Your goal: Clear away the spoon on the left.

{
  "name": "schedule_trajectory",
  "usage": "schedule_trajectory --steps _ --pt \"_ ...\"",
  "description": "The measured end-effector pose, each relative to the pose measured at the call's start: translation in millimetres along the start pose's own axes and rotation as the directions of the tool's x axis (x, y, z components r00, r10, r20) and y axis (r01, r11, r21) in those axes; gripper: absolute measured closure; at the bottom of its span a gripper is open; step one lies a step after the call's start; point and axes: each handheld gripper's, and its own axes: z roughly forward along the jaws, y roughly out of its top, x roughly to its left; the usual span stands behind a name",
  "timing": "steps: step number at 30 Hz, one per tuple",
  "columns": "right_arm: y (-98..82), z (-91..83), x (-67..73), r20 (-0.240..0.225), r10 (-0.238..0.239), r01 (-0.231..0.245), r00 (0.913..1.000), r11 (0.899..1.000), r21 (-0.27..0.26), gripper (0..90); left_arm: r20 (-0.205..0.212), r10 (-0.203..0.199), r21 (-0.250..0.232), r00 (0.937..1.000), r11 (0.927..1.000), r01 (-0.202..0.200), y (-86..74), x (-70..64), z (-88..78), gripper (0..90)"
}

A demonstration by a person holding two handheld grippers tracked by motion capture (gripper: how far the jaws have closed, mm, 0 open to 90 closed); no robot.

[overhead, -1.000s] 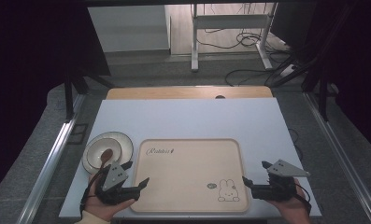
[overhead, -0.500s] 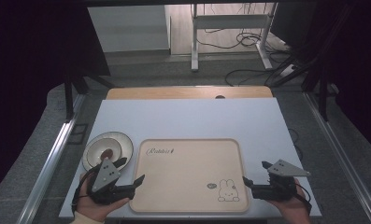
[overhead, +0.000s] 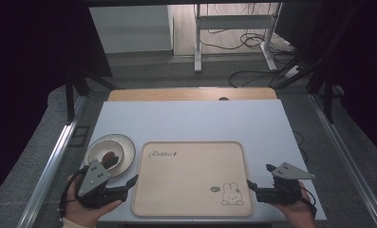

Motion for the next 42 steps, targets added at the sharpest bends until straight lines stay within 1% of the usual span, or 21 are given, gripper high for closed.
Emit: schedule_trajectory --steps 3,5,9,11,15,19,21,24,28,31,34,36,39,42 --pt "-0.2 0.1 -0.3 0.001 -0.001 0.001 1.0 1.0 0.001 11.7 -0.021 -0.018 -0.005 0.9996 0.9998 0.018 -2.1 5.5 -3.2 21.4" --pt "-0.3 0.2 -0.4 0.001 -0.001 0.001 1.0 1.0 0.002 11.7 -0.042 -0.035 -0.017 0.9985 0.9993 0.034 -3.3 9.1 -6.0 21.8" --pt "-0.4 0.5 -0.7 0.001 0.0 0.0 1.0 1.0 0.004 11.7 -0.062 -0.054 -0.024 0.9966 0.9983 0.053 -6.2 17.7 -11.0 21.9" --pt "-0.4 0.6 -0.9 0.003 -0.001 0.001 1.0 1.0 0.006 11.8 -0.065 -0.061 -0.024 0.996 0.9979 0.06 -8.1 21.7 -13.2 21.9" --pt "-0.3 -0.1 -1.5 0.008 0.002 -0.002 1.0 1.0 0.004 11.8 -0.067 -0.061 -0.027 0.9959 0.9979 0.059 -12.1 26.6 -17.4 21.8" --pt "-0.7 0.3 -1.9 0.008 0.005 -0.005 1.0 1.0 0.006 11.8 -0.073 -0.078 -0.021 0.9943 0.9968 0.077 -18.5 30.4 -19.1 21.8" --pt "-0.8 0.1 -1.9 0.008 0.005 -0.005 1.0 1.0 0.006 11.8 -0.075 -0.09 -0.02 0.9931 0.9958 0.089 -21.7 32.0 -20.1 21.8" --pt "-0.8 0.4 -2.3 0.009 0.008 -0.008 0.9999 1.0 0.007 11.8 -0.083 -0.093 -0.023 0.9922 0.9956 0.091 -24.9 33.7 -23.3 22.0" --pt "-0.6 0.7 -2.1 0.011 0.004 -0.004 0.9999 1.0 0.008 11.8 -0.088 -0.112 -0.019 0.9898 0.9937 0.111 -30.6 38.2 -25.0 22.0" --pt "-0.8 0.7 -3.0 0.011 0.008 -0.008 0.9999 1.0 0.007 11.8 -0.086 -0.114 -0.019 0.9898 0.9935 0.112 -36.4 37.0 -24.1 22.3" --pt "-1.1 0.1 -3.3 0.014 0.007 -0.007 0.9999 1.0 0.006 11.8 -0.084 -0.096 0.003 0.9918 0.9953 0.097 -42.5 33.0 -22.2 22.4" --pt "-1.1 -0.2 -3.4 0.013 0.008 -0.008 0.9999 1.0 0.005 11.8 -0.079 -0.097 0.016 0.9921 0.995 0.099 -47.2 33.2 -20.6 22.4" --pt "-1.0 0.2 -2.9 0.013 0.006 -0.006 0.9999 1.0 0.007 11.8 -0.091 -0.099 0.035 0.9909 0.9941 0.103 -54.6 36.2 -18.5 22.3" --pt "-0.8 0.8 -2.4 0.011 0.003 -0.003 0.9999 1.0 0.007 11.8 -0.1 -0.118 0.048 0.9879 0.9913 0.123 -62.5 42.0 -16.6 21.8"
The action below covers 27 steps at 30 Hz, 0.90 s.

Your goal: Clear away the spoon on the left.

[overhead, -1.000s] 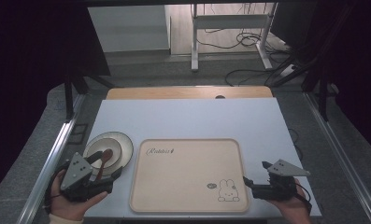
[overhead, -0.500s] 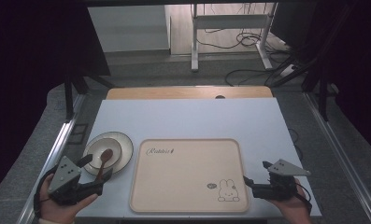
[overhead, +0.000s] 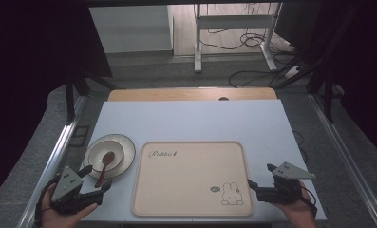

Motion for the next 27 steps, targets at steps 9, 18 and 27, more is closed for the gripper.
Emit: schedule_trajectory --steps 9,18,27 --pt "-0.3 0.0 -0.1 0.003 0.002 -0.002 1.0 1.0 0.003 11.8 -0.029 -0.02 0.054 0.9994 0.9983 0.022 -12.2 11.5 5.6 17.7" --pt "-0.3 0.1 -0.3 0.003 0.0 0.0 1.0 1.0 0.002 11.8 -0.033 0.01 0.08 0.9994 0.9968 -0.008 -23.3 14.0 17.1 17.7" --pt "-0.2 0.2 0.1 0.004 -0.004 0.004 1.0 1.0 0.004 11.9 -0.058 0.064 0.098 0.9962 0.9934 -0.058 -28.0 13.3 21.7 22.4"
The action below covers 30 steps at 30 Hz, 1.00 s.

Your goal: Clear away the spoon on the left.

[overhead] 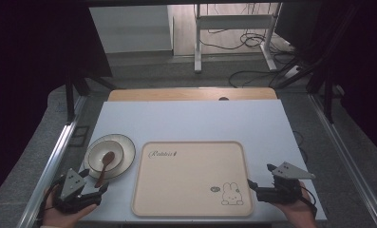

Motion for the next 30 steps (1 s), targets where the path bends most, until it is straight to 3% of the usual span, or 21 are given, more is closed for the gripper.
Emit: schedule_trajectory --steps 11,20,30 --pt "-0.1 0.1 0.1 0.001 -0.001 0.001 1.0 1.0 0.001 11.9 0.003 0.059 0.002 0.9982 0.9982 -0.059 -0.2 -5.1 5.3 36.3" --pt "-0.1 0.1 0.0 0.002 0.0 0.0 1.0 1.0 0.002 12.0 -0.031 0.079 0.017 0.9963 0.9967 -0.079 0.8 -6.3 6.5 52.1" --pt "0.0 -0.1 0.8 0.003 -0.002 0.002 1.0 1.0 0.003 12.0 -0.044 0.062 0.041 0.9971 0.9974 -0.06 1.1 -6.0 6.0 61.9"
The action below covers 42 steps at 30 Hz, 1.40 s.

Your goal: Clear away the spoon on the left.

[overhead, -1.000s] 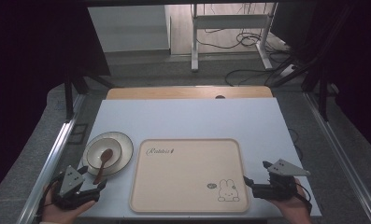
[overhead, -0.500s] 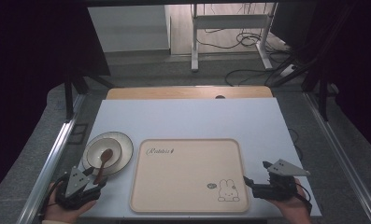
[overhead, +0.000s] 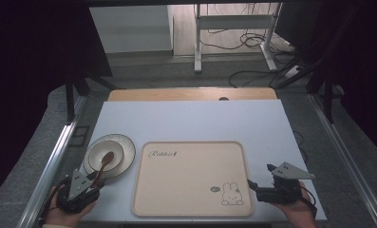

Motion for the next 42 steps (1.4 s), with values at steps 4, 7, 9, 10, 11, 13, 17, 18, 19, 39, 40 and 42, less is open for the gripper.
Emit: schedule_trajectory --steps 4,7,9,10,11,13,17,18,19,39,40,42 --pt "0.2 0.1 0.6 0.004 -0.004 0.004 1.0 1.0 0.0 12.1 -0.011 -0.011 0.009 0.9999 0.9999 0.011 0.3 0.9 -0.5 66.8" --pt "0.1 0.2 0.4 0.003 -0.003 0.003 1.0 1.0 -0.001 12.1 -0.013 -0.02 0.01 0.9997 0.9997 0.02 0.4 1.8 -1.0 70.7" --pt "0.0 0.4 0.4 0.004 -0.005 0.005 1.0 1.0 0.0 12.1 -0.016 -0.028 0.014 0.9995 0.9995 0.029 0.5 2.5 -1.2 73.1" --pt "0.0 0.4 0.5 0.004 -0.005 0.005 1.0 1.0 0.001 12.1 -0.018 -0.036 0.016 0.9992 0.9992 0.036 0.5 2.8 -1.3 73.9" --pt "0.0 0.4 0.7 0.004 -0.007 0.007 1.0 1.0 0.001 12.1 -0.022 -0.041 0.018 0.9989 0.999 0.042 0.5 3.3 -1.6 74.6" --pt "0.1 0.3 1.0 0.004 -0.007 0.007 1.0 1.0 0.001 12.1 -0.028 -0.054 0.017 0.9981 0.9984 0.055 0.5 4.4 -2.1 76.2" --pt "0.0 0.6 0.8 0.003 -0.007 0.007 1.0 1.0 0.001 12.1 -0.035 -0.081 0.01 0.9961 0.9966 0.081 0.3 7.0 -3.3 78.2" --pt "0.0 0.7 0.7 0.003 -0.007 0.007 1.0 1.0 0.001 12.1 -0.038 -0.085 0.008 0.9957 0.9963 0.085 0.2 7.5 -3.7 78.6" --pt "0.0 0.6 0.7 0.004 -0.008 0.008 1.0 1.0 0.001 12.1 -0.04 -0.089 0.006 0.9953 0.996 0.089 0.1 7.8 -4.0 79.2" --pt "0.0 0.7 1.3 0.004 -0.011 0.011 0.9999 1.0 0.001 12.1 -0.04 -0.13 -0.039 0.9907 0.9909 0.128 1.4 12.1 -7.8 84.4" --pt "0.1 0.7 1.3 0.004 -0.011 0.011 0.9999 1.0 0.001 12.1 -0.041 -0.131 -0.044 0.9905 0.9906 0.129 1.6 12.2 -8.1 84.4" --pt "0.1 0.7 1.3 0.005 -0.011 0.011 0.9999 1.0 -0.001 12.1 -0.043 -0.135 -0.052 0.9899 0.9898 0.133 2.1 12.5 -9.3 84.5"
